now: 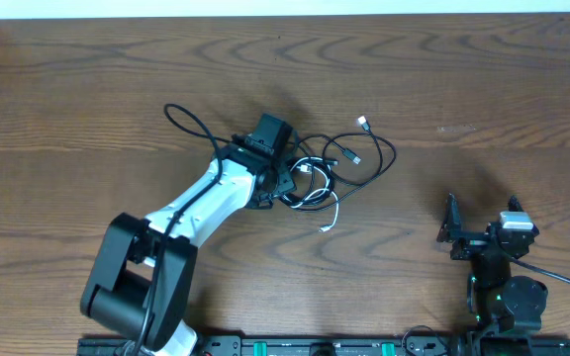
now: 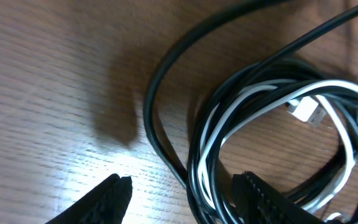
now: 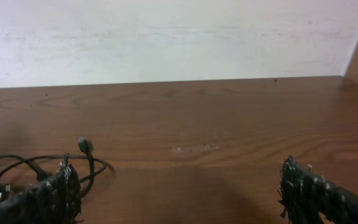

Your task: Untangle cables

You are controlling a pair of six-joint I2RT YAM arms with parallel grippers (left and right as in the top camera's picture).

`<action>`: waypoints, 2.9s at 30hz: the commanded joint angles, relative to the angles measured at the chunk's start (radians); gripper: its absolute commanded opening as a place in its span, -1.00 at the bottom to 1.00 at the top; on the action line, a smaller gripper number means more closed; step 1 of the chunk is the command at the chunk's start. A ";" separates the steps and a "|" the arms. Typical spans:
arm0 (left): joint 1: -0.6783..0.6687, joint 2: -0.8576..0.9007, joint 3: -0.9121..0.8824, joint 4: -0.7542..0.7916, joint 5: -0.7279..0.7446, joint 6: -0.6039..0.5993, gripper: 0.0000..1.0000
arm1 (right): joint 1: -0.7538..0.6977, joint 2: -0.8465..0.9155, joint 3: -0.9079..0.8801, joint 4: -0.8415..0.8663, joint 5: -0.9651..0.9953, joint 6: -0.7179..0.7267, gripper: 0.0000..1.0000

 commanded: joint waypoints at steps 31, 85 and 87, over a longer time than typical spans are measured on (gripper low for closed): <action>-0.055 0.098 -0.010 0.078 -0.068 -0.085 -0.85 | -0.005 -0.006 -0.002 -0.004 0.011 0.009 0.98; -0.048 -0.336 0.059 -0.053 0.034 -0.419 -0.85 | -0.005 -0.006 -0.002 0.027 -0.366 1.371 0.99; -0.048 -0.336 0.059 -0.066 0.051 -0.486 -0.84 | -0.005 -0.006 -0.002 0.027 -0.344 1.376 0.86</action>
